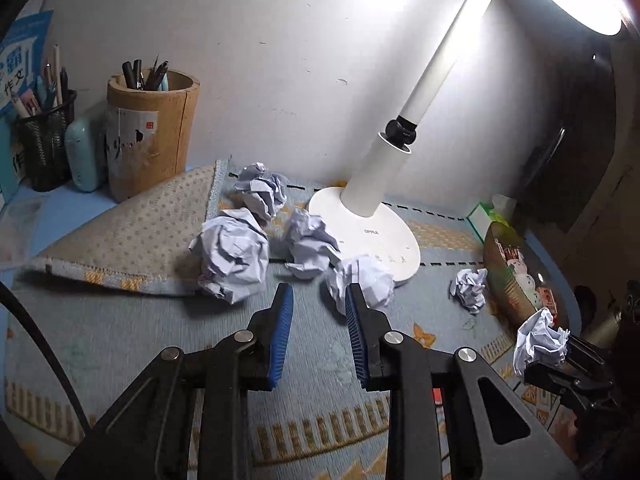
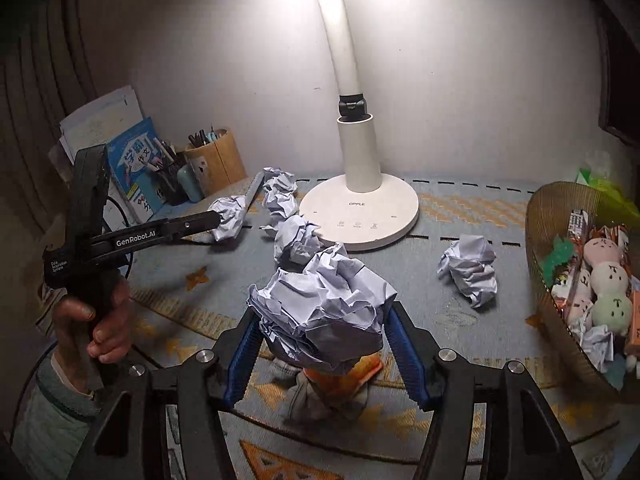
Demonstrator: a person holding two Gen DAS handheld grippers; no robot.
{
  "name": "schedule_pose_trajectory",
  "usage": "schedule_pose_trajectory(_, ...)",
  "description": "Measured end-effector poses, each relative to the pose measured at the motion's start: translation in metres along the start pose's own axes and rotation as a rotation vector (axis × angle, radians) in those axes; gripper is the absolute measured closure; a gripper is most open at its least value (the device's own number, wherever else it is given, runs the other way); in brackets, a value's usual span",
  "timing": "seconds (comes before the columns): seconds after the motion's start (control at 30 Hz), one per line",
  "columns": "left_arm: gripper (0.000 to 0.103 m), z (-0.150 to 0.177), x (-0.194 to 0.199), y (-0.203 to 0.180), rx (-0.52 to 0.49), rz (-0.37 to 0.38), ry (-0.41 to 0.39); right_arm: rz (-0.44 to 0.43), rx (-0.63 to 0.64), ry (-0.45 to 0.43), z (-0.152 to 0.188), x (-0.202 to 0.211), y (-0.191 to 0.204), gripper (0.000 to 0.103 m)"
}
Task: Organize objects
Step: 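Carry both paper balls over the amber bowl and open both tools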
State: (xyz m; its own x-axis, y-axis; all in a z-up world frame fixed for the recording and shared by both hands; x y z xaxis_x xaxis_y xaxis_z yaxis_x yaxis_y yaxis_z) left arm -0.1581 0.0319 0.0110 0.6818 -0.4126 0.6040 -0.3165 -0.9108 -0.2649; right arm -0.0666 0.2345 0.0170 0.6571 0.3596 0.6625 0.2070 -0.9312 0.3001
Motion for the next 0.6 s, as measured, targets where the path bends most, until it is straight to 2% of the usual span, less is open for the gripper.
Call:
schedule_pose_trajectory(0.07,0.079,0.022,0.02,-0.011,-0.019,0.014,0.012,-0.015,-0.027,0.014,0.019,0.013,-0.004,0.043)
schedule_pose_trajectory(0.17,0.078,0.043,0.038,-0.011,-0.021,-0.02,0.021,0.019,-0.029,0.037,0.052,0.018,-0.011,0.042)
schedule_pose_trajectory(0.2,0.06,0.045,0.039,-0.005,0.002,-0.037,0.024,0.044,-0.027,0.053,0.062,0.014,-0.015,0.042)
schedule_pose_trajectory(0.23,0.05,0.045,0.038,0.004,0.037,-0.052,0.035,0.06,-0.031,0.073,0.069,0.01,-0.02,0.042)
schedule_pose_trajectory(0.27,0.028,0.044,0.036,0.014,0.079,-0.062,0.037,0.07,-0.034,0.082,0.075,0.005,-0.025,0.042)
schedule_pose_trajectory(0.3,0.015,0.04,0.035,0.023,0.116,-0.07,0.017,0.085,-0.035,0.079,0.078,0.001,-0.031,0.042)
schedule_pose_trajectory(0.37,0.01,0.028,0.03,0.038,0.147,-0.11,-0.022,0.12,-0.061,0.084,0.081,-0.006,-0.043,0.042)
schedule_pose_trajectory(0.4,0.009,0.019,0.026,0.042,0.142,-0.122,-0.026,0.106,-0.076,0.087,0.081,-0.004,-0.047,0.042)
schedule_pose_trajectory(0.47,0.002,-0.001,0.011,0.043,0.111,-0.148,-0.025,0.07,-0.083,0.061,0.078,0.0,-0.048,0.042)
schedule_pose_trajectory(0.6,0.003,-0.027,-0.033,0.048,0.003,-0.277,0.029,0.089,-0.071,0.107,0.083,-0.011,-0.046,0.041)
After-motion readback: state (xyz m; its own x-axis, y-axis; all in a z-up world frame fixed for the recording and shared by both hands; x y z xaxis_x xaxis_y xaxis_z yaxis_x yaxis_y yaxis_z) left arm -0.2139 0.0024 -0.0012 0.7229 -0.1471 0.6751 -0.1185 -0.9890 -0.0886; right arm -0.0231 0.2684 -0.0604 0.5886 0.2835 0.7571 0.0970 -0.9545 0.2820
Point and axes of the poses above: each gripper's, at about its wrist camera, not at the fingertips, and x roughly against the way its jaws point, y to its left, z to its underside, the point moved 7 cm from there along -x, roughly the way its jaws point, and after that the axes turned 9 degrees about -x, right-handed, at the moved point
